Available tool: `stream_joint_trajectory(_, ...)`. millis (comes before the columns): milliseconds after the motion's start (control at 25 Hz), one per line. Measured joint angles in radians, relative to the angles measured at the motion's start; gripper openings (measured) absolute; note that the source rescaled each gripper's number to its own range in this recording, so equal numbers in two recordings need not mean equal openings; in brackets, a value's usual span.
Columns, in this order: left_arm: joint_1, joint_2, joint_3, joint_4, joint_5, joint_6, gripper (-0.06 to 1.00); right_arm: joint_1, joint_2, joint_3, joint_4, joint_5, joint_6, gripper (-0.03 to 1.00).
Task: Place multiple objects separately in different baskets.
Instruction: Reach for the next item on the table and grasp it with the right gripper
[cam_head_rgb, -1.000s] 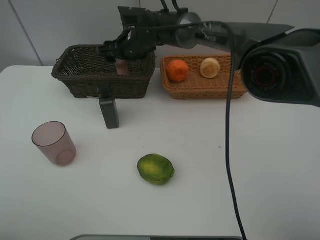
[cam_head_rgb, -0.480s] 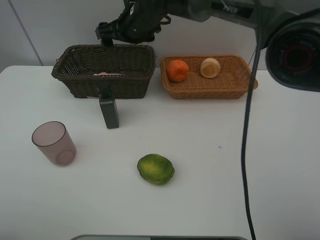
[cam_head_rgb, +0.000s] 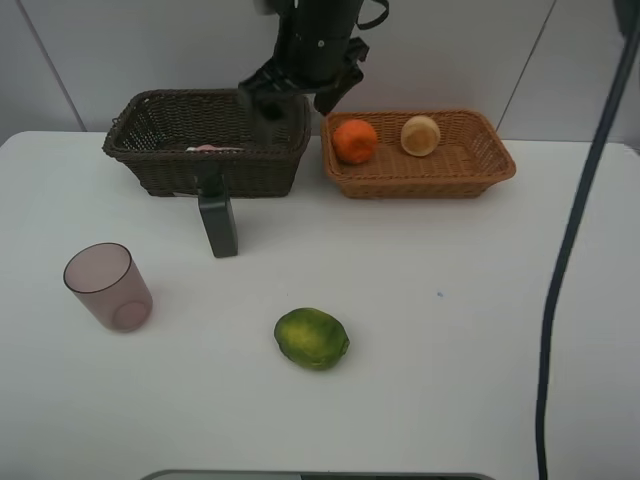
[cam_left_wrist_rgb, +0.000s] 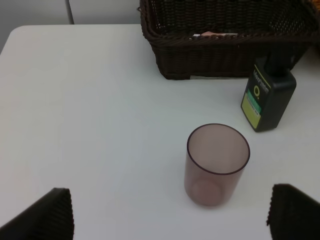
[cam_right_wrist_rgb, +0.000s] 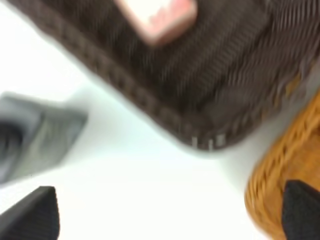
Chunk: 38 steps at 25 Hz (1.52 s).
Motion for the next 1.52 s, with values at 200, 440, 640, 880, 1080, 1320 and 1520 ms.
stream_joint_trajectory(200, 0.000, 0.000, 0.000, 0.000, 0.000, 0.000, 1.00, 0.029, -0.117, 0.189, 0.001, 0.007, -0.043, 0.88)
stream_joint_trajectory(440, 0.000, 0.000, 0.000, 0.000, 0.000, 0.000, 1.00, 0.080, -0.244, 0.445, 0.004, -0.061, -0.066, 0.88)
stream_joint_trajectory(640, 0.000, 0.000, 0.000, 0.000, 0.000, 0.000, 1.00, 0.132, -0.303, 0.618, 0.035, -0.128, -0.127, 0.88)
stream_joint_trajectory(880, 0.000, 0.000, 0.000, 0.000, 0.000, 0.000, 1.00, 0.184, -0.305, 0.785, 0.048, -0.266, -0.236, 0.88)
stream_joint_trajectory(1080, 0.000, 0.000, 0.000, 0.000, 0.000, 0.000, 1.00, 0.188, -0.305, 0.868, 0.048, -0.366, -0.285, 0.88)
stream_joint_trajectory(1320, 0.000, 0.000, 0.000, 0.000, 0.000, 0.000, 1.00, 0.213, -0.305, 0.905, 0.067, -0.413, -0.287, 0.88)
stream_joint_trajectory(1520, 0.000, 0.000, 0.000, 0.000, 0.000, 0.000, 1.00, 0.220, -0.271, 0.905, 0.084, -0.426, -0.289, 0.88)
